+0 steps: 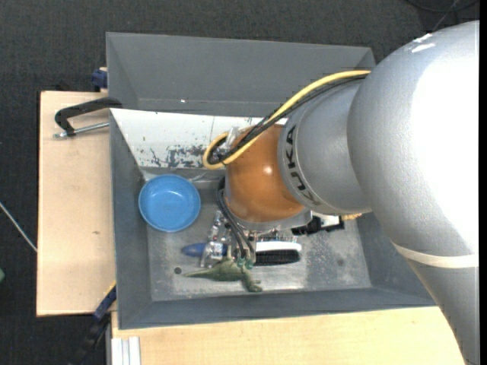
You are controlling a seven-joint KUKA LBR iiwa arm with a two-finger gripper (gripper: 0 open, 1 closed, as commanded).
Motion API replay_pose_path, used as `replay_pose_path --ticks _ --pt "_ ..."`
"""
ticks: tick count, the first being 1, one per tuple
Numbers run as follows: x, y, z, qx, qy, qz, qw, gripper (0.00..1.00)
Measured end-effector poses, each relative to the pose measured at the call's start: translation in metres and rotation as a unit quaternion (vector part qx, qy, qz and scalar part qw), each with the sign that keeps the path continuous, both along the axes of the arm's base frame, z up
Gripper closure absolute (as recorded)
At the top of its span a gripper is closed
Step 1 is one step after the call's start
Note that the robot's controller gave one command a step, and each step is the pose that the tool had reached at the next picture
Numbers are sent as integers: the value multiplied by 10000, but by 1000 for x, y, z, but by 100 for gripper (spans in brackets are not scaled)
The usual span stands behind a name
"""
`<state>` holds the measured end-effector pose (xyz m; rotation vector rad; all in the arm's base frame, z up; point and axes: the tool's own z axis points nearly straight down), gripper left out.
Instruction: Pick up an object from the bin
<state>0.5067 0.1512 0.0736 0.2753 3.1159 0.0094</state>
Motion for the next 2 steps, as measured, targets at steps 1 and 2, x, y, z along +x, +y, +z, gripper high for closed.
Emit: replay_pose_path --ticks 1,2 --pt "5 3 115 0 16 -22 10000 100" --pt "11 -3 177 -22 22 1126 9936 100"
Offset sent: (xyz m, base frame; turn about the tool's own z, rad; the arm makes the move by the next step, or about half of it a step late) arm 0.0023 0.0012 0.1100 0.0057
